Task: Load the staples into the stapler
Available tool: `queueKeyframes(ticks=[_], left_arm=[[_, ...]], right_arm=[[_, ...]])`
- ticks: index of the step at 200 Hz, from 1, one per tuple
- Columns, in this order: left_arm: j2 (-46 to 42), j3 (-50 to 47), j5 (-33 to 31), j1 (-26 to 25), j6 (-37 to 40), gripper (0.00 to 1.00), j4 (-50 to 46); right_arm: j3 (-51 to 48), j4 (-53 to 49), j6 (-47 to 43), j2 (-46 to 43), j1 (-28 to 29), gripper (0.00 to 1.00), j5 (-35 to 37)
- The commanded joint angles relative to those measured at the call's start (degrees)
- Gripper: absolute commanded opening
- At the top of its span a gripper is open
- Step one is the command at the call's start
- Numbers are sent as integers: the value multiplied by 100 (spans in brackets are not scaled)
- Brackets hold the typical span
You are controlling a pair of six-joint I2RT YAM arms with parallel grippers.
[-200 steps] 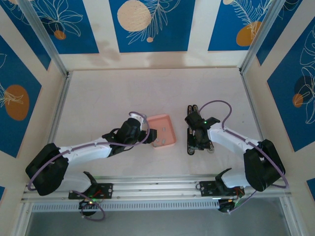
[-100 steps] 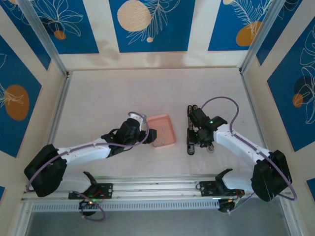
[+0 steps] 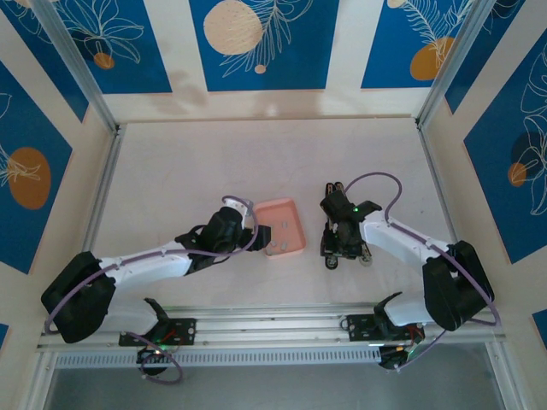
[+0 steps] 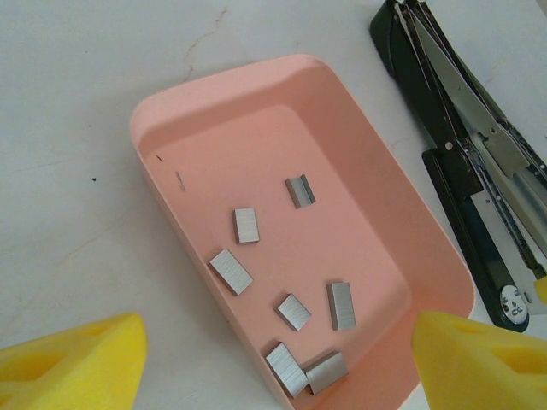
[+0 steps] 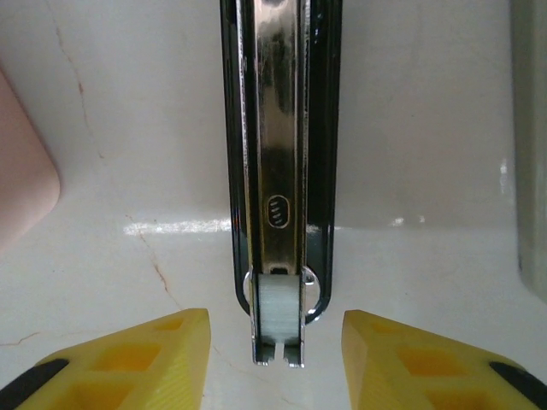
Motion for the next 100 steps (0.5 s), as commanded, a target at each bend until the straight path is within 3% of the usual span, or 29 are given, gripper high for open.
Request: queueKeyframes(ticks=[1, 62, 100], left_arm=[[-60, -33, -117, -77, 51, 80, 90], [38, 45, -153, -75, 95, 80, 91], [104, 190, -186, -75, 153, 80, 84]], right_arm=[[-83, 75, 78, 151, -30, 44, -137], [-74, 199, 37, 346, -71, 38, -97], [138, 199, -107, 500, -132, 28, -78]])
